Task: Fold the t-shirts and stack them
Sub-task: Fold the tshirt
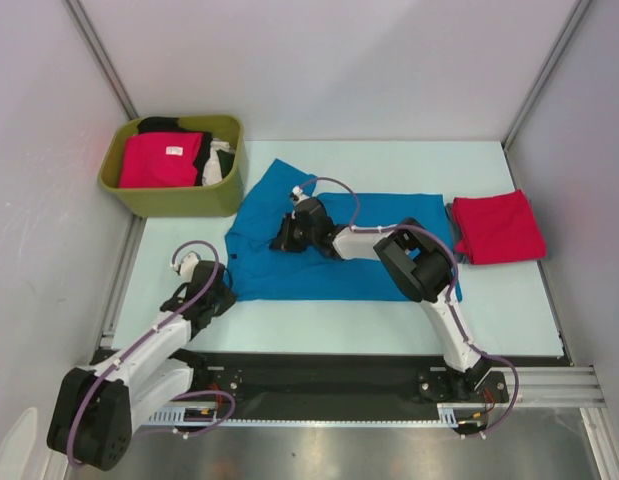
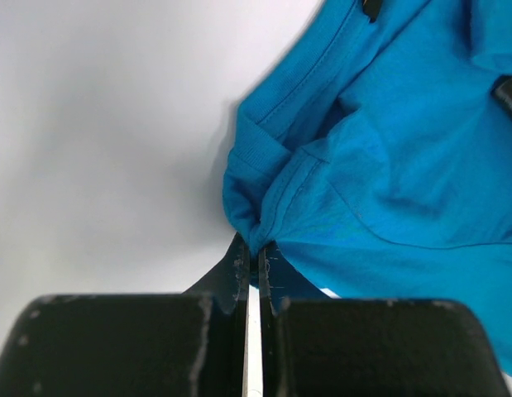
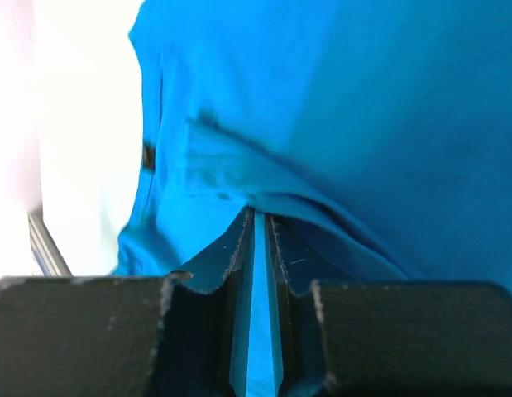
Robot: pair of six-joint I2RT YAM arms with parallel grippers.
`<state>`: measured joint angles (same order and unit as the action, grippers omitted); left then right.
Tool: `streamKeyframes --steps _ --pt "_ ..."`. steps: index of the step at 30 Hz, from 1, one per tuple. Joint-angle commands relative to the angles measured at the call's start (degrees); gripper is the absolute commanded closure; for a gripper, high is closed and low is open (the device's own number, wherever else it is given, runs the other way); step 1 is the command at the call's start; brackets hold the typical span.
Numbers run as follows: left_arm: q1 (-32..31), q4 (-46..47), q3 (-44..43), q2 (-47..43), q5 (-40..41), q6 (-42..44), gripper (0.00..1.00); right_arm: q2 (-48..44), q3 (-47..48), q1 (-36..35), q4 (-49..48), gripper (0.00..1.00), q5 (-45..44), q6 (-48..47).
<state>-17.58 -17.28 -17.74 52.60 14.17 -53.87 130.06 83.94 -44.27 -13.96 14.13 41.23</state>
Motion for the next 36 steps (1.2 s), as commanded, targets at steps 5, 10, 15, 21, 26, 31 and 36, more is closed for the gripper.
streamKeyframes --steps 5,10,15,21,26,31,36 --pt "0.71 -0.39 -0.19 0.4 0.24 1.66 1.0 3.36 6.76 4.71 -2.12 0.84 0.11 4.82" --pt "0.71 -0.3 -0.37 0.75 0.33 1.75 1.0 -0.77 6.58 6.21 -2.13 0.78 -0.16 2.02" --pt "0.71 -1.79 -0.63 -0.13 0.33 1.84 1.0 -7.95 0.98 7.36 0.95 0.62 -0.5 -2.03" --pt "0.71 -5.65 -0.81 -3.46 1.21 1.31 1.0 -24.1 -15.69 7.62 5.51 0.53 -8.83 -5.9" --pt "0.8 -9.61 -0.81 -8.03 2.26 0.25 1.0 -39.15 -30.04 8.41 13.23 0.49 -21.05 -4.33" --pt "0.97 -15.84 -0.81 -14.09 3.22 -3.33 1.0 -55.15 -45.76 15.25 21.93 0.46 -26.96 1.39" --pt "0.97 -23.41 -2.21 -16.74 6.38 -7.56 0.95 -69.4 -51.68 22.64 30.56 0.47 -32.32 2.02"
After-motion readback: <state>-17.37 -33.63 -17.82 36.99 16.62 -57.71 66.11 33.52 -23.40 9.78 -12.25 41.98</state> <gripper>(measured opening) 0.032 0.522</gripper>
